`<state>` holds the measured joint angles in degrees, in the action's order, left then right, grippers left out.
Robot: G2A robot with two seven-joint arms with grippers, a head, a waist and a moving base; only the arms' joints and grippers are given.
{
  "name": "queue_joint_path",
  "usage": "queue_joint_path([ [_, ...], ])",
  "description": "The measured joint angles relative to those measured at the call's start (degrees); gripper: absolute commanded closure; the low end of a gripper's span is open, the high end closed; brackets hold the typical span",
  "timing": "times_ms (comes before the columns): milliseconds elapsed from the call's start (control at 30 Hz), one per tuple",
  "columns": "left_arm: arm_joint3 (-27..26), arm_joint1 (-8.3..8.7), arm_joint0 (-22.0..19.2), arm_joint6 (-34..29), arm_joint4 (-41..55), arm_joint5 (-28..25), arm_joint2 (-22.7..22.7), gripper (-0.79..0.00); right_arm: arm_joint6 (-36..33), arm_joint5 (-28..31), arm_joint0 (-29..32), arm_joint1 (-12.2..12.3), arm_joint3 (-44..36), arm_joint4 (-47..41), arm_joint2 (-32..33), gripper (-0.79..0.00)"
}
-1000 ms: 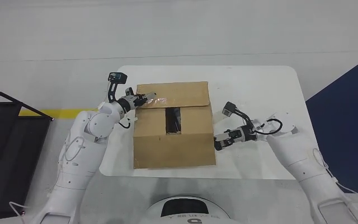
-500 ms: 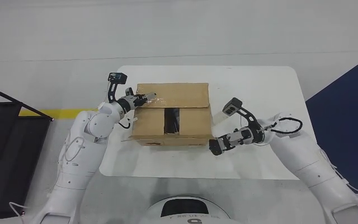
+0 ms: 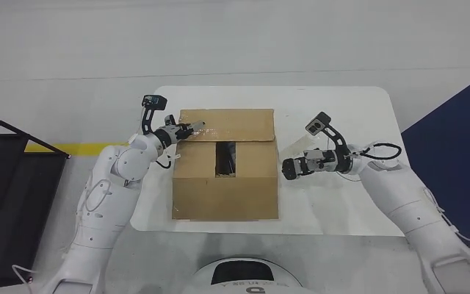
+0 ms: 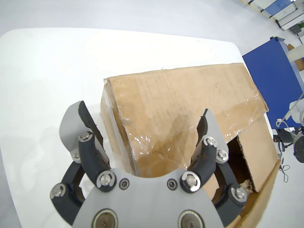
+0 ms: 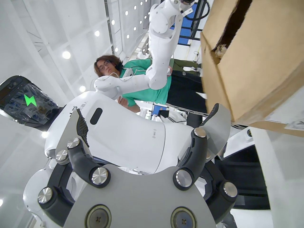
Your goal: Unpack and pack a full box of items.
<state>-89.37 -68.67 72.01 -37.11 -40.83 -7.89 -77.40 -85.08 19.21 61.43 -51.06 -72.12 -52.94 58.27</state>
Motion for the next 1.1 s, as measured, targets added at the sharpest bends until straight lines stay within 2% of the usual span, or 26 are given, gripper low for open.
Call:
queue_joint_path([
  [133, 0.0, 0.0, 0.0, 0.0, 0.0, 0.0, 0.0, -0.785, -1.7, -1.7, -0.5, 0.0, 3.2, 5.7, -0.7, -0.785],
  [233, 0.0, 0.0, 0.0, 0.0, 0.0, 0.0, 0.0, -0.785, -2.2, -2.3, -1.6, -0.7, 3.6, 12.9, -4.1, -0.785],
  [300, 0.0, 0.0, 0.0, 0.0, 0.0, 0.0, 0.0, -0.785, -2.9, -2.9, -2.4, -1.5, 2.6, 14.1, -6.7, -0.785],
  [533, 0.0, 0.0, 0.0, 0.0, 0.0, 0.0, 0.0, -0.785, -2.9, -2.9, -3.6, -3.1, 2.3, 6.4, -9.9, -0.785],
  [833, 0.0, 0.0, 0.0, 0.0, 0.0, 0.0, 0.0, -0.785, -2.9, -3.8, -2.1, -1.3, -0.9, -10.8, -12.1, -0.785],
  [1100, 0.0, 0.0, 0.0, 0.0, 0.0, 0.0, 0.0, -0.785, -2.9, -2.9, -3.2, -0.7, 3.3, -5.1, -15.0, -0.785],
])
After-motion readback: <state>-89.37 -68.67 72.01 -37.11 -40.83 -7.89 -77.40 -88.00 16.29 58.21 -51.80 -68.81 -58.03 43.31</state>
